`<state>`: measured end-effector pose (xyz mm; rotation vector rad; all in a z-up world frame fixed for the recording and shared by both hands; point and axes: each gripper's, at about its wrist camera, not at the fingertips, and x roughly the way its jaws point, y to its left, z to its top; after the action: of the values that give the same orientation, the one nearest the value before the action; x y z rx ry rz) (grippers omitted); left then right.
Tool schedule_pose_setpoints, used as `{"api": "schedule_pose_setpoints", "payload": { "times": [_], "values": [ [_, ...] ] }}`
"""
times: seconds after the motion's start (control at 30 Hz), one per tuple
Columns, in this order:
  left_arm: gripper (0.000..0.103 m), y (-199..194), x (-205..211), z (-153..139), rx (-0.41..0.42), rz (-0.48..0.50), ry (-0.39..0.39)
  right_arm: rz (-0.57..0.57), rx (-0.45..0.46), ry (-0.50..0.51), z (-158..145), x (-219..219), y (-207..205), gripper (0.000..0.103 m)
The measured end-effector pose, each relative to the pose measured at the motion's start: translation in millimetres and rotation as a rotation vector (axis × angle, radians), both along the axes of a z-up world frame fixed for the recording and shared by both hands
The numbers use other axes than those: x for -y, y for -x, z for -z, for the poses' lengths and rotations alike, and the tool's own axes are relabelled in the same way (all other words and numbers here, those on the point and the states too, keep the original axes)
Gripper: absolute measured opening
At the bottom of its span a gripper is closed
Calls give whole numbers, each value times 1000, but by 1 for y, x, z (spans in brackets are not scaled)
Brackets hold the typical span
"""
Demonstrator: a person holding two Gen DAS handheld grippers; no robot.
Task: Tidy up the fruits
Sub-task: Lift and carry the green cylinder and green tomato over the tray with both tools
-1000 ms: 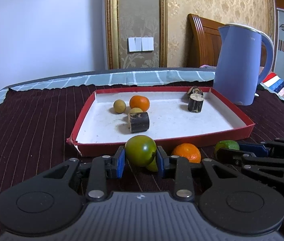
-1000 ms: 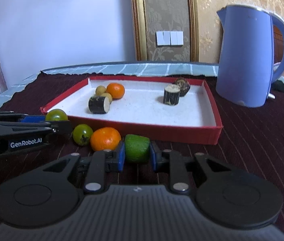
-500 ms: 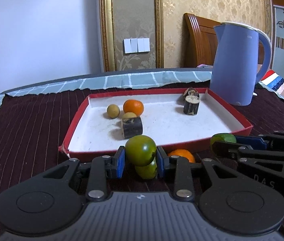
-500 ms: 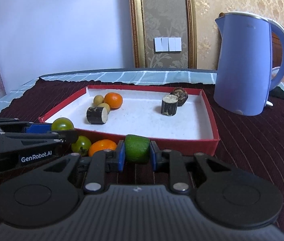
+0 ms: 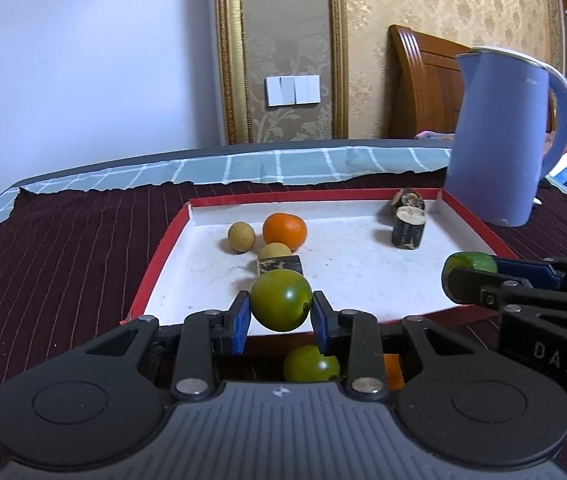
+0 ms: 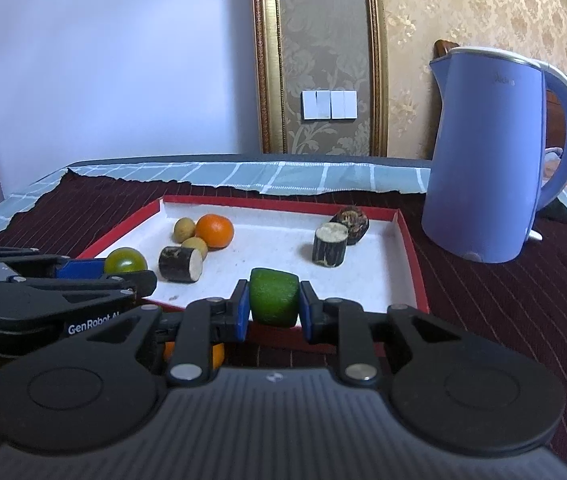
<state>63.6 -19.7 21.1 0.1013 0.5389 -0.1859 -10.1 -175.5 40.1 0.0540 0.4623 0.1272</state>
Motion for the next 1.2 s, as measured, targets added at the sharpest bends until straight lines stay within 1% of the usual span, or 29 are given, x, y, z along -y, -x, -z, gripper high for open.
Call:
{"api": "schedule_pose_setpoints", "payload": {
  "times": [0.57,1.2],
  "values": [
    [31,-13,7,-6,7,-23,-21,17,-27,-8,0,5,-28,24],
    [31,-29,13,-8,-5,-29,-41,29,-43,25,0,7,-49,24]
  ]
}}
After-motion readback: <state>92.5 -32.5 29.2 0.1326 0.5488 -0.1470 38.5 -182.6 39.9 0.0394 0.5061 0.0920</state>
